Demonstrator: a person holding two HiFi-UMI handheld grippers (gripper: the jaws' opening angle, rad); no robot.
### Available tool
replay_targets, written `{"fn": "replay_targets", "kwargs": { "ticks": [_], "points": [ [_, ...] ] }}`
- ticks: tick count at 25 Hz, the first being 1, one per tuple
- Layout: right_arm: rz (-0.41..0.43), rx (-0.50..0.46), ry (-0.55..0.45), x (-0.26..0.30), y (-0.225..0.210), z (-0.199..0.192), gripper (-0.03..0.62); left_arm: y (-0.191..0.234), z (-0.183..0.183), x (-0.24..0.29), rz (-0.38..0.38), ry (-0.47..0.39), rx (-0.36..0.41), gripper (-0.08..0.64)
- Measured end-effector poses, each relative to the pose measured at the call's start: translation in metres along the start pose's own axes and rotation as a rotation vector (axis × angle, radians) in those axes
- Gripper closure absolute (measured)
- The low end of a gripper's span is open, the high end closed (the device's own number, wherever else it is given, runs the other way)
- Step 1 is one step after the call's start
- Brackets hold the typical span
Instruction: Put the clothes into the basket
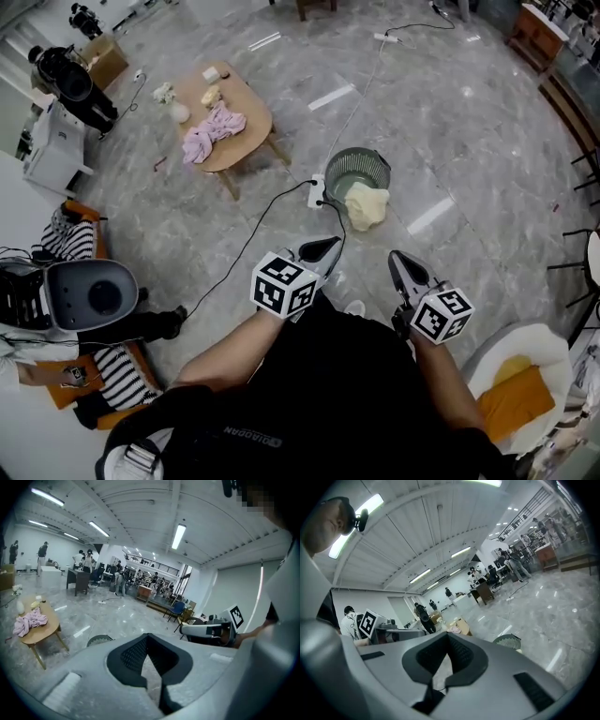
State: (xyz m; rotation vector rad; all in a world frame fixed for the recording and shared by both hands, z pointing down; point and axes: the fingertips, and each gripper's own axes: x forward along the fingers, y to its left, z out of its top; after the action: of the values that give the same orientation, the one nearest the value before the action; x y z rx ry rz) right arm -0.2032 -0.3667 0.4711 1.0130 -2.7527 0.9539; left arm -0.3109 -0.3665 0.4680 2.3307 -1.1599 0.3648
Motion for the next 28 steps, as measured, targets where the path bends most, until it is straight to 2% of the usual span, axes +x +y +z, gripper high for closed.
{"fn": "replay_targets", "kwargs": {
  "ticks": [4,11,20,28],
  "points": [
    [-0.023,-0.027,0.0,-0.011,-0.004,0.002,0.578,-0.014,0.012,0.013,-0.04,0.007,0.034,0.558],
    [-0.053,-0.018,0.0,-0.015,-0.013,0.0,0.578,-0.028,0.031,0.023,-0.091,0.029,0.11,0.558],
    [-0.063,-0.007,0.04,0.005,-0.015,-0.005,0.578,-0.011,-0.002,0.021,-0.07,0.121,0.05,0.559],
    [-0.073,0.008,0.047,0.004,-0.018,-0.011,0.578,-0.008,0.014,0.023,-0.065,0.076,0.064,0.559]
  ]
}}
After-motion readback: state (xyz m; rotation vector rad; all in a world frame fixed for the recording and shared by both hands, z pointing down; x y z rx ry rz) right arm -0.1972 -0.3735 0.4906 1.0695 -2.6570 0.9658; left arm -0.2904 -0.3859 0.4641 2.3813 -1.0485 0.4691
